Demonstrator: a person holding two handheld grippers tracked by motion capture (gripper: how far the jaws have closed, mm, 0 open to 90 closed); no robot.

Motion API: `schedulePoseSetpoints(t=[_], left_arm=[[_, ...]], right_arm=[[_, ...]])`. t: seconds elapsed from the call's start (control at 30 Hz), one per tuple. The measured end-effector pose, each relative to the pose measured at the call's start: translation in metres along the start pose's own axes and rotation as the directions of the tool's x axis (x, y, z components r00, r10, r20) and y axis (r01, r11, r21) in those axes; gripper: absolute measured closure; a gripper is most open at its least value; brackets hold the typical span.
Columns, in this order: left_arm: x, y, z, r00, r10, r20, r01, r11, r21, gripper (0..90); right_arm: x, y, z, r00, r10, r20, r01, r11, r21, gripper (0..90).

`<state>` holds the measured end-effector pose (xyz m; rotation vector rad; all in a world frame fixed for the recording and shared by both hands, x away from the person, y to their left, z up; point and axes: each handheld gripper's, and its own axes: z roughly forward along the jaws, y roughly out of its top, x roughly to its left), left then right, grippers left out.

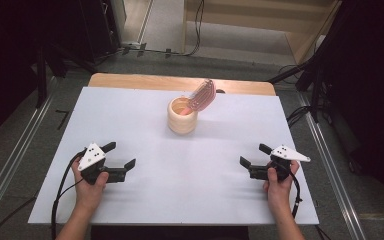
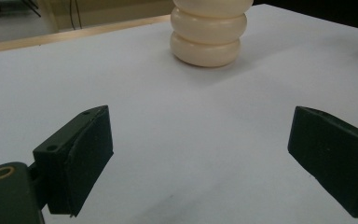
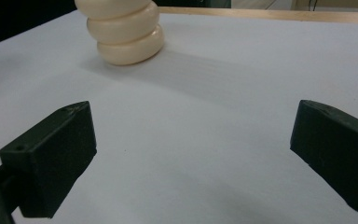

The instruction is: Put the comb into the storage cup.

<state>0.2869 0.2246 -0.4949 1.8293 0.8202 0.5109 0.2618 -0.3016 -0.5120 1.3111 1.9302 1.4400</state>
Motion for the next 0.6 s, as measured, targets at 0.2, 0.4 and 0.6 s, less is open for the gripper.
schedulePoseSetpoints(t=[0.2,0.4,0.6], left_arm=[[-0.0004,0.0001,-0.0004,1.0,0.002,0.001,-0.002,1.0,-0.001,6.9],[-0.0003,0.0001,-0.0004,1.0,0.002,-0.001,-0.002,1.0,-0.002,6.9],[-0.0001,0.0001,-0.0002,1.0,0.002,0.0,-0.002,1.0,-0.002,6.9]], right_arm=[[0.0034,-0.0018,0.0008,0.9997,-0.018,0.016,0.018,1.0,-0.002,0.0],[0.0037,-0.002,0.0015,0.9997,-0.016,0.021,0.016,1.0,-0.007,0.0],[0.0037,-0.0021,0.0022,0.9997,-0.017,0.018,0.017,1.0,-0.009,0.0]])
